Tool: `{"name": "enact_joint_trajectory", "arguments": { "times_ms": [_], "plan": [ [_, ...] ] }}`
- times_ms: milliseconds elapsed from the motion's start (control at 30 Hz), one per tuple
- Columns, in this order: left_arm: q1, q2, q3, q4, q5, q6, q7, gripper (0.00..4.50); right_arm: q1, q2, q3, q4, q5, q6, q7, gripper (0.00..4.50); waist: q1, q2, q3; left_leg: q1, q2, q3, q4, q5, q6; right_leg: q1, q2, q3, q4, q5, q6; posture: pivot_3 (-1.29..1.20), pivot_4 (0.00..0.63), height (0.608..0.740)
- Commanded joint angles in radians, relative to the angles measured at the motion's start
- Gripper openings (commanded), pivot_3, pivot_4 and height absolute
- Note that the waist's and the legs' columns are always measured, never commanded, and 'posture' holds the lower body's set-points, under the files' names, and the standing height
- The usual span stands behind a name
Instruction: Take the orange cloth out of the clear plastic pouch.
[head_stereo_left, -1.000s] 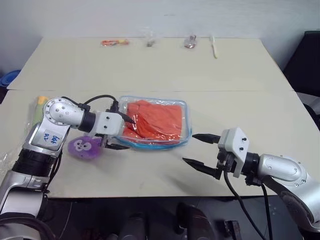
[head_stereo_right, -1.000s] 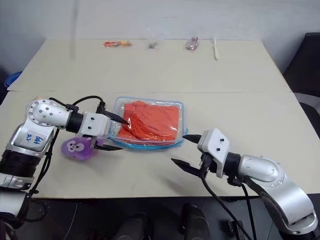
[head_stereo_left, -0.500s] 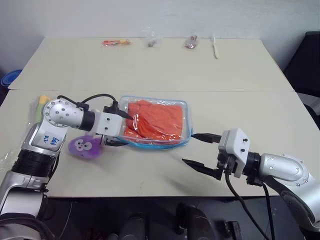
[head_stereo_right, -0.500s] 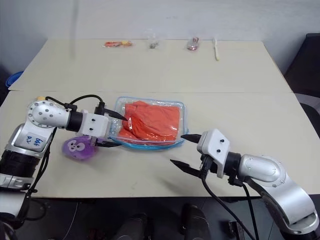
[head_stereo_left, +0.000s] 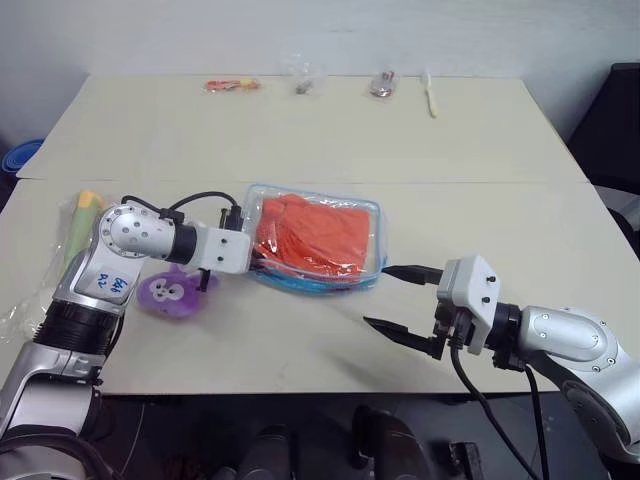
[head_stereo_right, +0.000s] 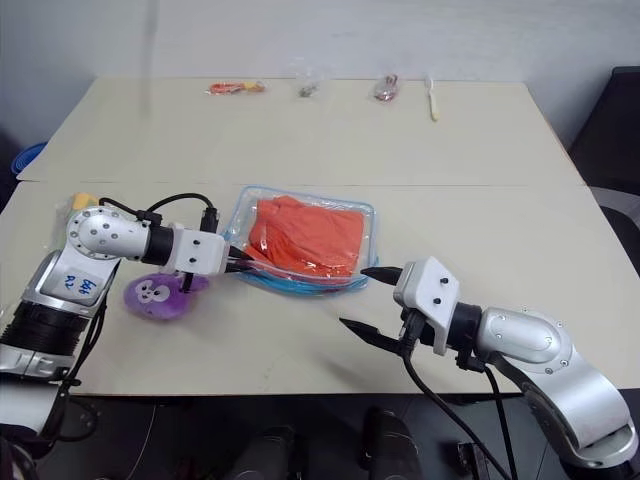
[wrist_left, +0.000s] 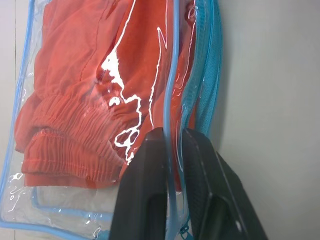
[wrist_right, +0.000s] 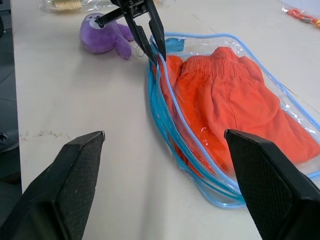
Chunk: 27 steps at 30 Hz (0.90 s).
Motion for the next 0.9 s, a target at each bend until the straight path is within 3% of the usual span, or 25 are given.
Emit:
{"name": "enact_joint_trajectory", "arguments": {
  "times_ms": [33, 333, 467, 567, 667, 833, 900],
  "plan": [
    [0.006, 0.004, 0.051, -0.095, -0.076, 0.082, -0.008, 0.69, 0.006, -0.009, -0.018, -0.029, -0.001, -0.019, 0.004, 4.0, 0.0, 0.0, 0.0, 0.0, 0.0, 0.0, 0.0, 0.0, 0.0, 0.0, 0.0, 0.0, 0.0, 0.0, 0.0, 0.0, 0.15, 0.74],
    [0.025, -0.002, 0.102, -0.181, -0.12, 0.231, 0.054, 0.69, 0.027, -0.016, 0.028, -0.022, -0.087, -0.061, 0.007, 4.0, 0.0, 0.0, 0.0, 0.0, 0.0, 0.0, 0.0, 0.0, 0.0, 0.0, 0.0, 0.0, 0.0, 0.0, 0.0, 0.0, 0.15, 0.74],
    [0.026, -0.065, 0.135, -0.246, -0.146, 0.378, 0.165, 0.67, 0.017, 0.009, 0.06, -0.005, -0.128, -0.064, -0.024, 3.1, 0.002, 0.0, 0.0, 0.0, 0.0, -0.001, 0.001, 0.0, 0.0, 0.0, 0.0, 0.0, 0.0, 0.0, 0.0, 0.0, 0.15, 0.74],
    [0.06, -0.099, 0.142, -0.32, -0.146, 0.441, 0.222, 0.67, 0.01, 0.04, 0.125, 0.009, -0.214, -0.077, -0.078, 1.96, -0.001, 0.0, 0.0, 0.0, 0.0, -0.001, 0.001, 0.0, 0.0, 0.001, 0.0, 0.0, 0.0, 0.0, 0.0, 0.0, 0.15, 0.74],
    [0.118, -0.069, 0.128, -0.391, -0.157, 0.458, 0.184, 0.67, -0.005, 0.069, 0.165, 0.015, -0.266, -0.072, -0.116, 0.88, -0.004, 0.0, 0.0, 0.0, 0.0, -0.001, 0.001, 0.0, 0.0, 0.0, 0.0, 0.0, 0.0, 0.0, 0.0, 0.0, 0.15, 0.74],
    [0.155, 0.035, 0.132, -0.394, -0.206, 0.409, 0.039, 0.67, -0.003, 0.073, 0.153, 0.006, -0.251, -0.058, -0.095, 0.88, -0.001, 0.0, 0.0, 0.001, 0.001, 0.0, 0.0, 0.0, 0.0, 0.0, 0.0, 0.0, 0.0, 0.0, 0.0, 0.0, 0.15, 0.74],
    [0.124, 0.081, 0.135, -0.32, -0.219, 0.364, -0.04, 1.28, 0.007, 0.055, 0.136, -0.005, -0.224, -0.052, -0.062, 0.84, 0.003, 0.0, 0.0, 0.0, 0.0, -0.001, 0.001, 0.0, 0.0, 0.001, 0.0, 0.0, 0.0, 0.0, 0.0, 0.0, 0.15, 0.74]
  ]
}}
